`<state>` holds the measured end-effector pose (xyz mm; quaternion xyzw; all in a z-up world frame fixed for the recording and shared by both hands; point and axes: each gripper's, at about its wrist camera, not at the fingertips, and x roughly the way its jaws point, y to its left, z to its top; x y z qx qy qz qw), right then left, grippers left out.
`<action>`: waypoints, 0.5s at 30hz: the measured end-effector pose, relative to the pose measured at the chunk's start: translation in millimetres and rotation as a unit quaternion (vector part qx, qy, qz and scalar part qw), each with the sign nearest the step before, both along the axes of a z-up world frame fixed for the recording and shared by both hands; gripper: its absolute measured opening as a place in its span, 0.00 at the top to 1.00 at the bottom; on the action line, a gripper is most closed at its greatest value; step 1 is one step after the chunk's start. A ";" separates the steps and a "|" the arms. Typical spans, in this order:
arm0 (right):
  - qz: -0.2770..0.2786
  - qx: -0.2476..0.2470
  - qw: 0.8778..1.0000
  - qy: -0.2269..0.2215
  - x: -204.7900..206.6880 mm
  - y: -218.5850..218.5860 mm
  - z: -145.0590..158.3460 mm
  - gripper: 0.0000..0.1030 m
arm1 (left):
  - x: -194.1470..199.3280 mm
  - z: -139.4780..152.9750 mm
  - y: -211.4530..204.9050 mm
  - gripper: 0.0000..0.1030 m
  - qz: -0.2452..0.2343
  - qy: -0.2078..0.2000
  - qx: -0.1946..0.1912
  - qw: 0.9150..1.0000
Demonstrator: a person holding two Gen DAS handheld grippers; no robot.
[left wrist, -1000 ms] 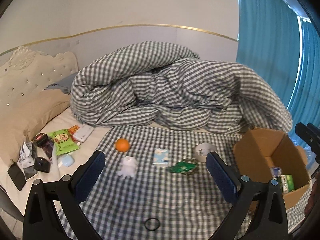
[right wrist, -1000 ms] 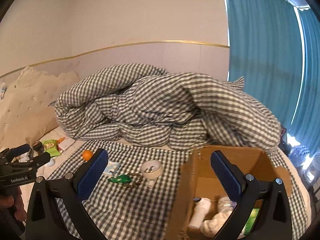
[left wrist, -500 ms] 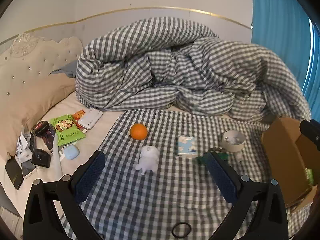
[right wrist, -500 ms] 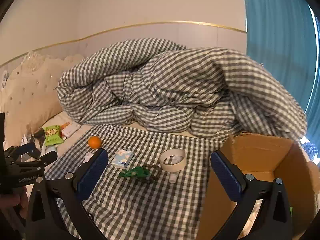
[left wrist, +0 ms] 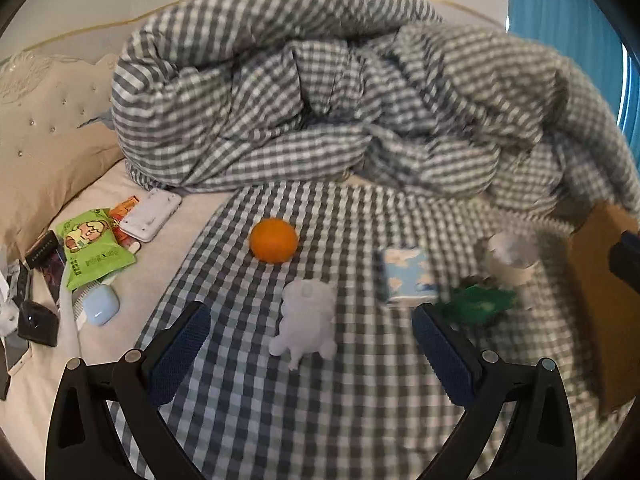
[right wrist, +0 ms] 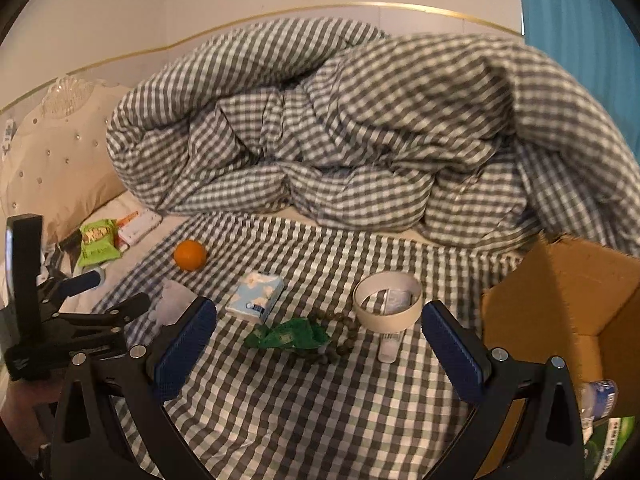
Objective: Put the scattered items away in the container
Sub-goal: 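Withdraw both tools and approach the green snack bag and white plush toy, then grasp the green snack bag with right tool while left tool grasps the white plush toy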
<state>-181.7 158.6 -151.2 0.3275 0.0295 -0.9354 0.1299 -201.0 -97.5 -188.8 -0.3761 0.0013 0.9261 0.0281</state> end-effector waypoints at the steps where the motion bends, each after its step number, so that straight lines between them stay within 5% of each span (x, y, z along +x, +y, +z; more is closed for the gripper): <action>1: 0.001 0.001 1.000 -0.002 -2.4 -0.9 -3.9 0.00 | -3.7 -5.3 -0.5 0.00 0.000 -0.004 -0.001 1.000; 15: 0.014 0.015 0.999 -0.029 -29.3 -17.6 -40.8 0.00 | -38.5 -55.3 -8.7 0.00 0.023 -0.046 0.005 0.999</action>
